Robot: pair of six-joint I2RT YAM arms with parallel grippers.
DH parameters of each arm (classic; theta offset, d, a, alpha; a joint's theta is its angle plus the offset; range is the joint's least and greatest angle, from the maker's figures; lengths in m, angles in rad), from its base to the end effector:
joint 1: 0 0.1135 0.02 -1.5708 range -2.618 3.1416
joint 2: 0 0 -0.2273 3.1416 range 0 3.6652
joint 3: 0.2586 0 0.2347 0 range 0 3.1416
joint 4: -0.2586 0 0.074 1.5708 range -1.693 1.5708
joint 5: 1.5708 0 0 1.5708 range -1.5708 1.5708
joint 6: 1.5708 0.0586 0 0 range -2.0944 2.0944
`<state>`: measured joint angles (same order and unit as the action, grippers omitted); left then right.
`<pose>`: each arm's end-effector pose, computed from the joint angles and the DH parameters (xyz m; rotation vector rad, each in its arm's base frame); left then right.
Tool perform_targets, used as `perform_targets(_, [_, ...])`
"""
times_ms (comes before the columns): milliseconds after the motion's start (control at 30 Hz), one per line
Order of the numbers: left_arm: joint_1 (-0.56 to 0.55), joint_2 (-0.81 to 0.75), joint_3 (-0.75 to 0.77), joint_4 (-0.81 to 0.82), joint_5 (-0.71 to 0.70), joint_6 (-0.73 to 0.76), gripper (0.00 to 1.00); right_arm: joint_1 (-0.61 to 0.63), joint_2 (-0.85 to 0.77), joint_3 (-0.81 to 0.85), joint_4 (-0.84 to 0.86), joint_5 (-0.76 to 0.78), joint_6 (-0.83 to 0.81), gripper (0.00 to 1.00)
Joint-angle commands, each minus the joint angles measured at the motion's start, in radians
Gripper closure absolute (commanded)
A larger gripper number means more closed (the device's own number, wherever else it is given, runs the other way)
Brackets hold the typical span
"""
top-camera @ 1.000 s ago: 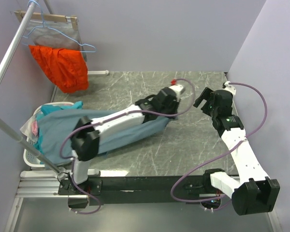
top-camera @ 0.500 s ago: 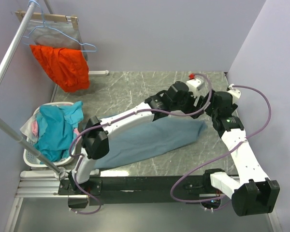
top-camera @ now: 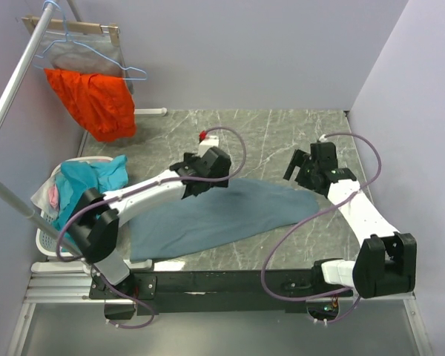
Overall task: Fold and stack the t-shirts
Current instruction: Flatten out the tshirt
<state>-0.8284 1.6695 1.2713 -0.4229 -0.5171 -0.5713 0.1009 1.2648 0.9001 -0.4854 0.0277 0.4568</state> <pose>0.2647 -0.2456 0.2156 0.0563 2.2622 -0.1151 0.2712 0.0258 0.2058 0.4431 2.3918 0.2199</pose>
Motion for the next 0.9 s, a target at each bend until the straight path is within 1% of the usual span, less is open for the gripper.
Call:
perform_targets(0, [-0.035,-0.108,-0.065,-0.181,-0.075,-0.203,0.03,0.078,-0.073,-0.081,-0.042,-0.061,0.067,0.01])
perform_targets(33, [-0.040,-0.116,-0.081,-0.230,-0.060,-0.228,0.05,0.095,-0.088,-0.101,-0.054,-0.058,0.086,0.01])
perform_targets(200, [-0.141,-0.143,-0.185,-0.307,0.060,-0.361,0.06,0.190,-0.212,-0.240,-0.068,-0.072,0.235,0.02])
perform_targets(267, [-0.190,-0.136,-0.214,-0.326,0.092,-0.422,0.07,0.230,-0.263,-0.301,-0.064,-0.066,0.279,0.02])
perform_targets(300, [-0.204,-0.134,-0.252,-0.324,0.101,-0.439,0.06,0.240,-0.278,-0.322,-0.055,-0.054,0.316,0.02])
perform_targets(367, [-0.233,-0.134,-0.294,-0.292,0.118,-0.485,0.06,0.253,-0.317,-0.372,-0.048,-0.038,0.342,0.02])
perform_targets(400, [-0.239,-0.134,-0.332,-0.275,0.135,-0.498,0.06,0.255,-0.324,-0.386,-0.044,-0.029,0.358,0.02])
perform_targets(533, [-0.261,-0.120,-0.389,-0.226,0.138,-0.535,0.06,0.255,-0.308,-0.421,-0.009,0.009,0.370,0.03])
perform_targets(667, [-0.265,-0.094,-0.424,-0.188,0.086,-0.555,0.08,0.255,-0.237,-0.409,0.042,0.063,0.364,0.04])
perform_targets(767, [-0.265,-0.054,-0.435,-0.175,0.040,-0.567,0.12,0.255,-0.165,-0.374,0.079,0.104,0.346,0.04])
perform_targets(800, [-0.264,-0.045,-0.437,-0.172,0.034,-0.570,0.21,0.255,-0.151,-0.368,0.102,0.110,0.335,0.07])
perform_targets(867, [-0.265,-0.027,-0.435,-0.163,0.022,-0.575,0.36,0.255,-0.122,-0.343,0.113,0.129,0.321,0.18])
